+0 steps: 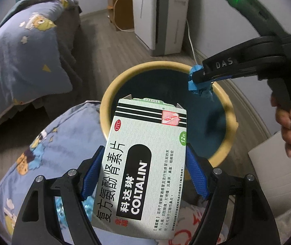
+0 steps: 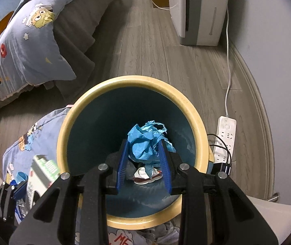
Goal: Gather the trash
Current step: 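Carry the blue glove and COLTALIN box over the bin with both grippers, then open both grippers to drop the glove and box into the bin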
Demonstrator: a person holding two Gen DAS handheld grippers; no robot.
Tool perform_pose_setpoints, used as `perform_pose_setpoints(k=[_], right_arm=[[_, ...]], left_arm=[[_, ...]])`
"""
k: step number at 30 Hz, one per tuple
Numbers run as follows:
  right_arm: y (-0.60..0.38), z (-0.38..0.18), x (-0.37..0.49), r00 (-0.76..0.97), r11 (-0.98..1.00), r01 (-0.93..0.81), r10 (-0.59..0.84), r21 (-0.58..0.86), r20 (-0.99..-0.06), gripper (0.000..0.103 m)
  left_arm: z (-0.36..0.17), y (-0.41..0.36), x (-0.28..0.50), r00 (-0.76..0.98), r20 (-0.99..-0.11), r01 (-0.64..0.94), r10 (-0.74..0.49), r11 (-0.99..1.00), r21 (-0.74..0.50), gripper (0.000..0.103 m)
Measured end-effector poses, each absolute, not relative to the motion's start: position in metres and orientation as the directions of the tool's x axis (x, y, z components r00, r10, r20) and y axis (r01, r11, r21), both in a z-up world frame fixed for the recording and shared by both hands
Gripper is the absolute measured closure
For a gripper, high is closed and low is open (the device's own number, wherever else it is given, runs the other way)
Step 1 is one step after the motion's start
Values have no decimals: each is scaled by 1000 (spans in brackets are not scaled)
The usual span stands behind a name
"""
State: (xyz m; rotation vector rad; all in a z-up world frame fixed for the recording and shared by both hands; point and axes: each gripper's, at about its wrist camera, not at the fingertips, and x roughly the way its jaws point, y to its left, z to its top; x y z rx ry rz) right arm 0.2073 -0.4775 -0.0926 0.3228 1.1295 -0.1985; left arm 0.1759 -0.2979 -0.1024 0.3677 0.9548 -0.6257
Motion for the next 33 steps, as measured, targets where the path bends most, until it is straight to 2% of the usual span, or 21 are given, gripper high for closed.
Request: perform_pose_setpoints(k=[11, 14, 16, 19, 22, 24, 26, 29, 33], right_arm=[[-478, -98, 211, 413, 934, 323, 2, 149, -911, 73], [-479, -97, 212, 421, 935, 323, -1, 149, -907, 72], [-478, -96, 212, 426, 934, 324, -3, 149, -905, 72], [-477, -97, 212, 427, 934, 322, 3, 155, -904, 70], [-476, -94, 213, 441, 933, 315, 18, 174, -897, 54], [-476, -92, 212, 455, 930, 317, 22, 185, -890, 30], [-477, -89, 211, 466, 928, 322, 17, 188, -885, 19], [-479, -85, 210, 476, 921, 333, 20, 202, -879, 10], [-475, -81, 211, 478, 923, 328, 22, 201, -878, 10]], left_arm=[[-119, -321, 207, 422, -839, 627, -345, 779, -5, 26], [-118, -324, 212, 426, -834, 621, -351, 784, -13, 23], [-117, -323, 213, 436, -824, 619, -362, 785, -17, 15], [-117, -320, 214, 451, -816, 609, -363, 793, -17, 11], [-118, -314, 214, 460, -815, 588, -353, 809, -19, 9], [-117, -309, 213, 472, -813, 572, -340, 820, -11, 8], [-117, -303, 213, 477, -813, 559, -334, 829, -12, 7], [-117, -291, 212, 488, -816, 527, -310, 850, -8, 6], [-117, -273, 209, 492, -831, 470, -258, 883, 4, 5]])
